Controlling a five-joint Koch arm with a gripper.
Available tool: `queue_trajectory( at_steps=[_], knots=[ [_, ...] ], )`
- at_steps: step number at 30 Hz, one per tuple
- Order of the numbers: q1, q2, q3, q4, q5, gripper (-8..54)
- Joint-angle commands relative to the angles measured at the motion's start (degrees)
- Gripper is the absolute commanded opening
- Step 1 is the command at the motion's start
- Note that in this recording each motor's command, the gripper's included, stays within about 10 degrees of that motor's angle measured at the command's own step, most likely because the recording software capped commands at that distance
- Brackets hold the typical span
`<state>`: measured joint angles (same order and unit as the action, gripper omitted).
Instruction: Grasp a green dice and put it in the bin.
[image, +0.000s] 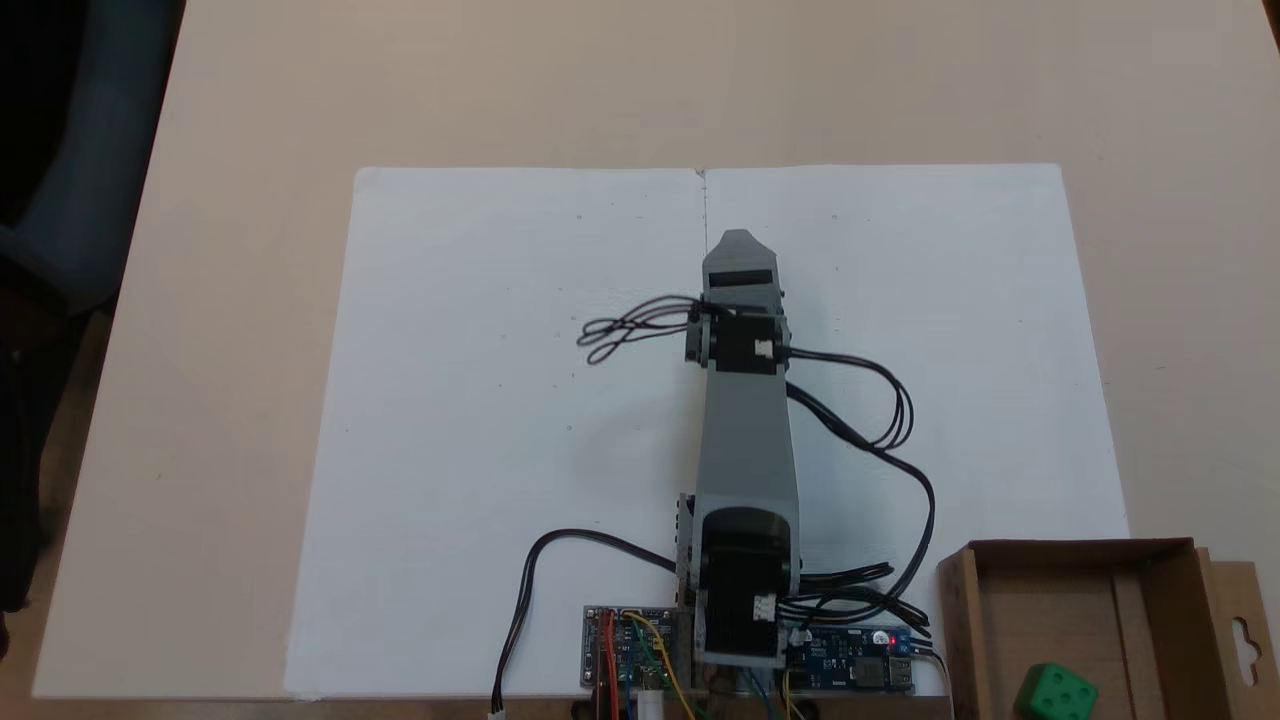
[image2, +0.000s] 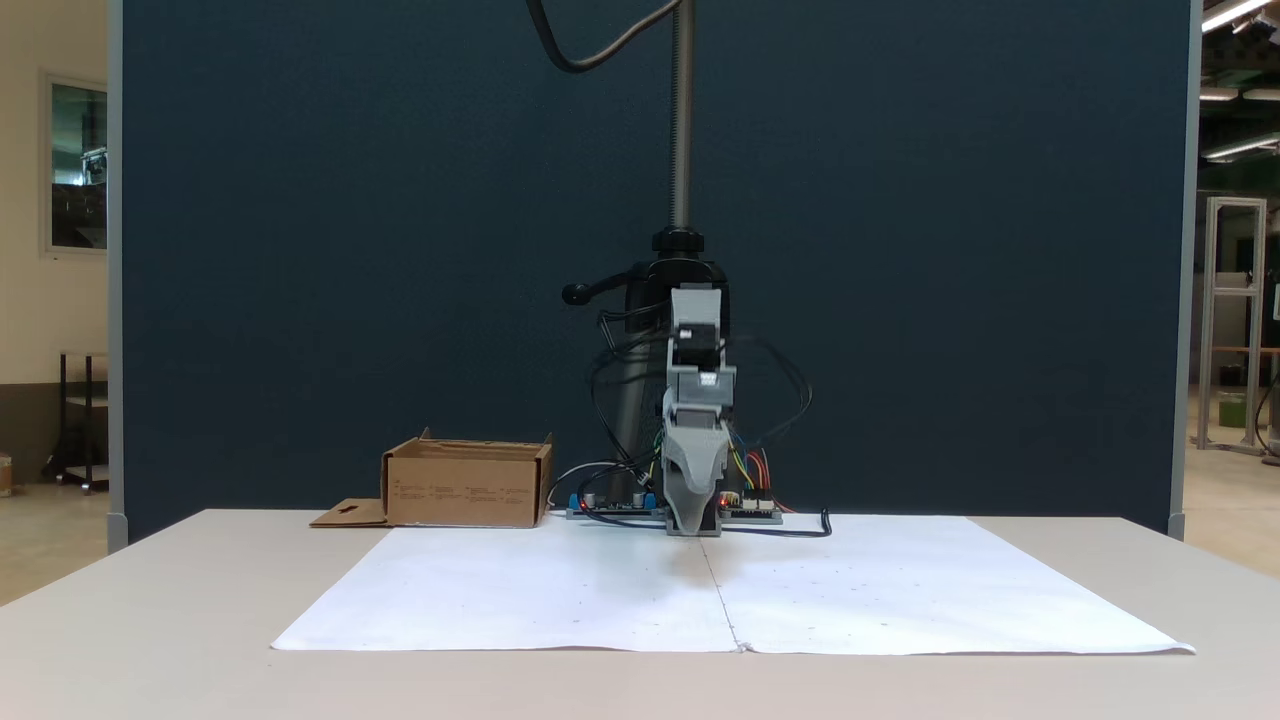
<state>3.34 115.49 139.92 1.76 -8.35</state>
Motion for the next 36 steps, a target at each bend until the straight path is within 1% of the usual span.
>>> queue_trajectory(
  at_steps=[1,7,14,22,36],
  knots=[
    [0.00,3.69,3.08,-9.47,2.55,43.5],
    [0.35,11.69,19.86,-21.95,2.55,43.2],
    [-0.88,20.13,32.17,-39.18,2.46,43.1],
    [-0.97,20.21,39.38,-55.35,2.29,43.2],
    [0.00,20.21,39.38,-72.58,2.20,44.4]
  ],
)
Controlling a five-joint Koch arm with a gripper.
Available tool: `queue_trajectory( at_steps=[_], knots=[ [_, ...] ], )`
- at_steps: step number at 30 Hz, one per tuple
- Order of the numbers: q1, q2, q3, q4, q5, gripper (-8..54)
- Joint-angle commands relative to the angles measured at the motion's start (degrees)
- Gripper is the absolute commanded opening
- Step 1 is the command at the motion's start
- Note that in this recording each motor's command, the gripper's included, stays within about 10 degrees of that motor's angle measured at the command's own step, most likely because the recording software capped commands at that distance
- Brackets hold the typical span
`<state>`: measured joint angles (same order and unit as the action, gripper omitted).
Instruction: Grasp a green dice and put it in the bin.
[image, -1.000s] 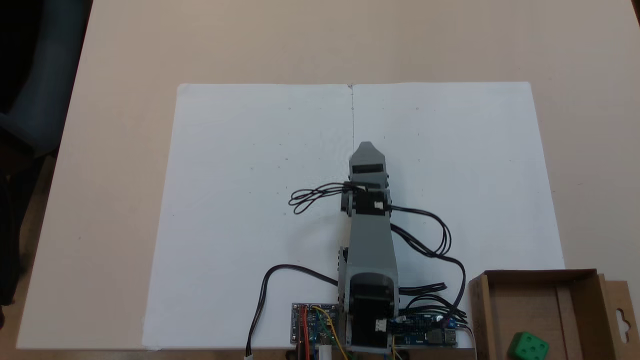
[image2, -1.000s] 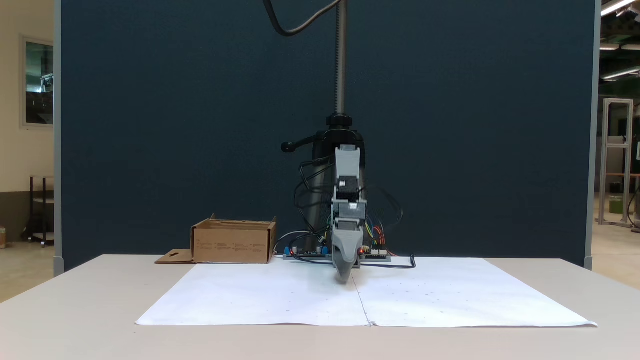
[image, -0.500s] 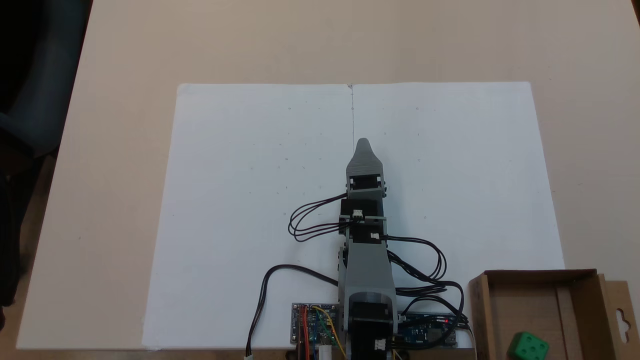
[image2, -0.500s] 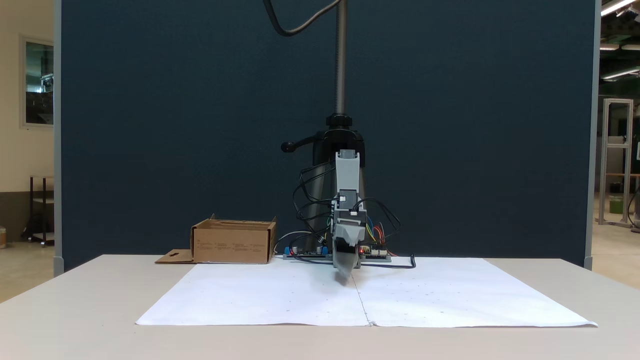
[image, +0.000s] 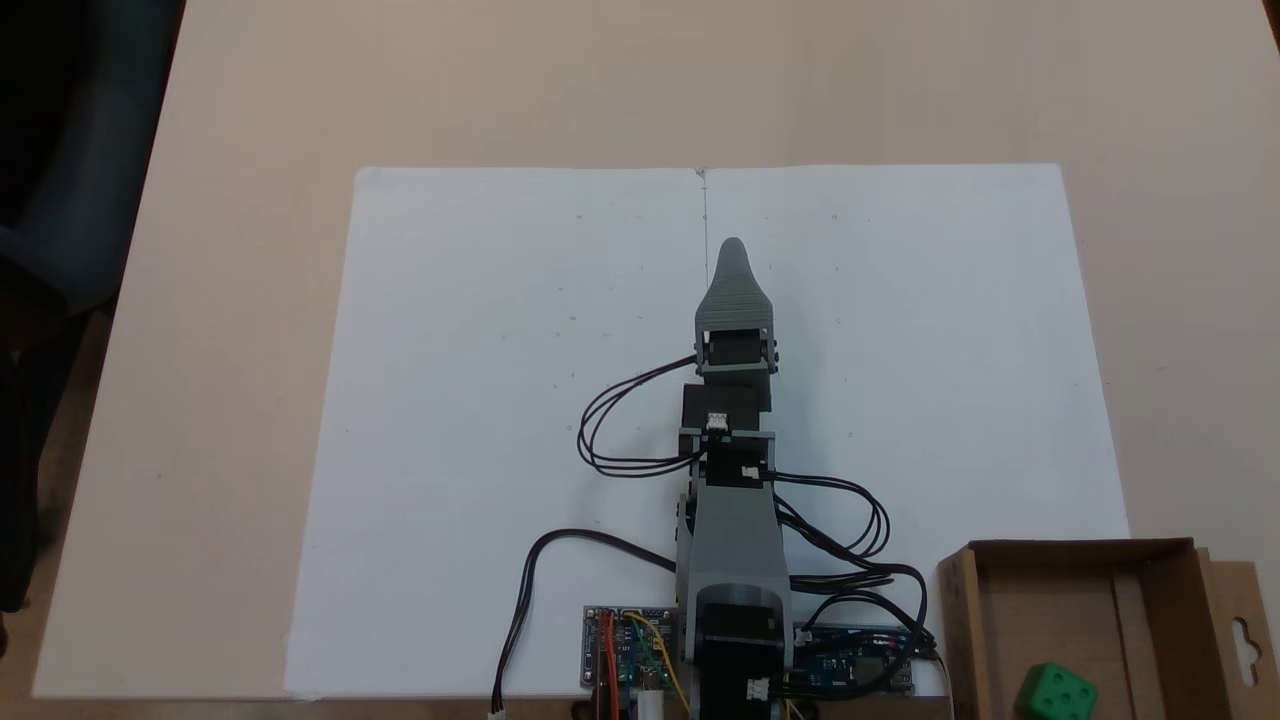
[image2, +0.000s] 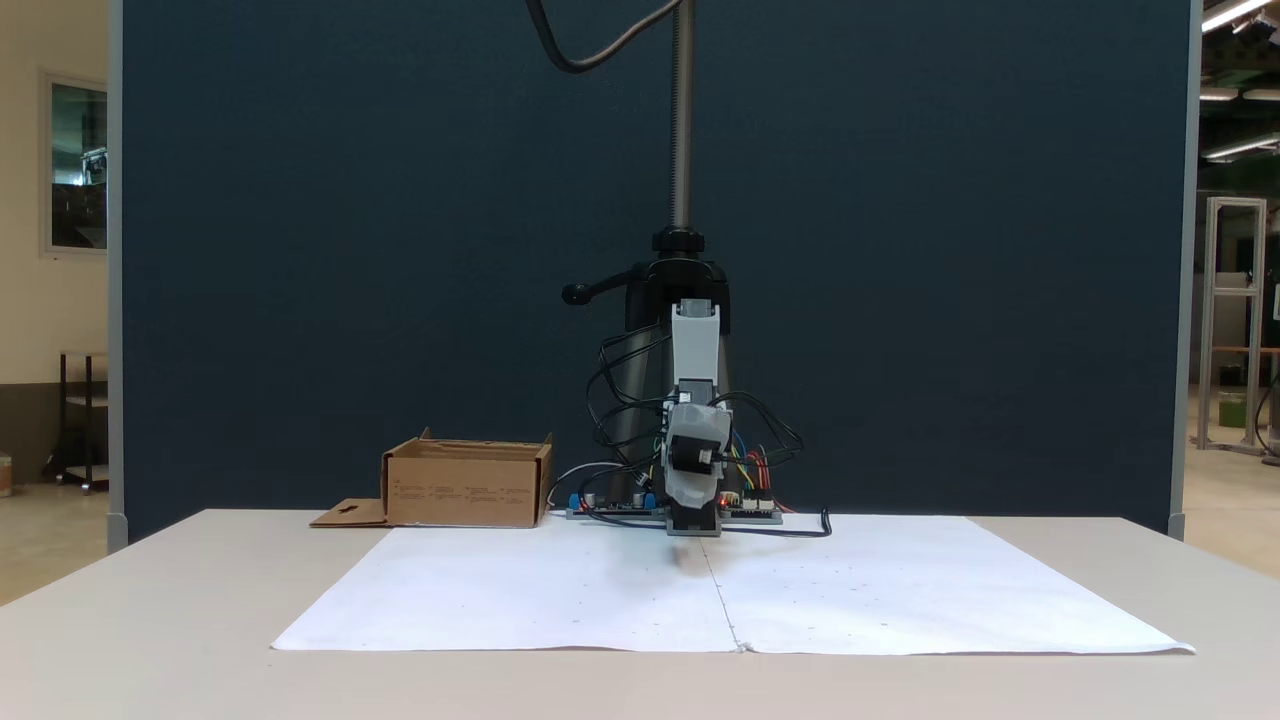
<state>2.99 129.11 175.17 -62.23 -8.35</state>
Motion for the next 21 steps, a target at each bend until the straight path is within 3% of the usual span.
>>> queue_trajectory(
  at_steps=[1,21],
  knots=[
    [0.35,6.59,4.13,-9.74,2.20,44.5],
    [-0.26,6.50,4.13,-28.39,2.29,44.6]
  ],
)
